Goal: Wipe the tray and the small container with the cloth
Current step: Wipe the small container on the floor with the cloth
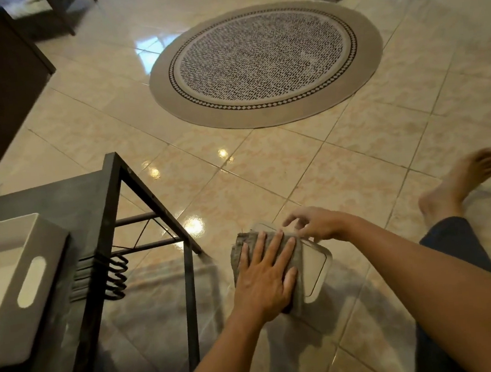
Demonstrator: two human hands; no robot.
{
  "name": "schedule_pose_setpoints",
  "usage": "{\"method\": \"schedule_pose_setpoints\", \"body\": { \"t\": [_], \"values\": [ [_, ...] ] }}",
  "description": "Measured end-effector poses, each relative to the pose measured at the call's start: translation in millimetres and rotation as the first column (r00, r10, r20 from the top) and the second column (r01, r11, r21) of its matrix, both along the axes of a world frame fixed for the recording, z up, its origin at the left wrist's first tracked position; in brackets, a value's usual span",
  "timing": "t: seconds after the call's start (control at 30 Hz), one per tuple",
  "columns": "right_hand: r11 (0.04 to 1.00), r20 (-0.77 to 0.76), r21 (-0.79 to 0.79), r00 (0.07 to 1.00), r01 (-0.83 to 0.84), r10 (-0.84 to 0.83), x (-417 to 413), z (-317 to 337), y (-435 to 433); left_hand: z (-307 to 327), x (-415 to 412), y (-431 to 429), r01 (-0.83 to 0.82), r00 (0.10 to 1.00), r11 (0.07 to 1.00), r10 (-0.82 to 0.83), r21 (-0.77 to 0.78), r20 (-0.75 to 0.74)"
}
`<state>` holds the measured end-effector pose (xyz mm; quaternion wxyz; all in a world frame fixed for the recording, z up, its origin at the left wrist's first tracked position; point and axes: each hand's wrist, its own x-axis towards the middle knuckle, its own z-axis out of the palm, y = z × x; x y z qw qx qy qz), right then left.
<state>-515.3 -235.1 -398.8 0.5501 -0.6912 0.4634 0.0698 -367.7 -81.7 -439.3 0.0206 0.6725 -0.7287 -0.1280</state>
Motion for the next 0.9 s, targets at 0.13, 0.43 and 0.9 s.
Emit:
{"method": "schedule_pose_setpoints", "body": {
  "t": [0.13, 0.43, 0.9],
  "values": [
    [0.989, 0.065, 0.136, 0.996, 0.051, -0.061, -23.0, -3.6, 3.2, -4.4, -10.6, -2.7, -0.079, 0.997, 0.996, 0.078, -0.043, -0.018],
    [0.887, 0.125, 0.093, 0.879, 0.452, -0.46, -55.2, -18.6, 72.4, -2.6, -51.6, -17.8, -0.336, 0.937, 0.94, 0.34, 0.067, -0.08],
    [0.952, 0.169, 0.171, 0.944, 0.255, -0.283, -37.9, -11.2, 27.4, 0.6, -51.8, -10.5, -0.154, 0.985, 0.988, 0.153, 0.001, -0.078]
  ]
}}
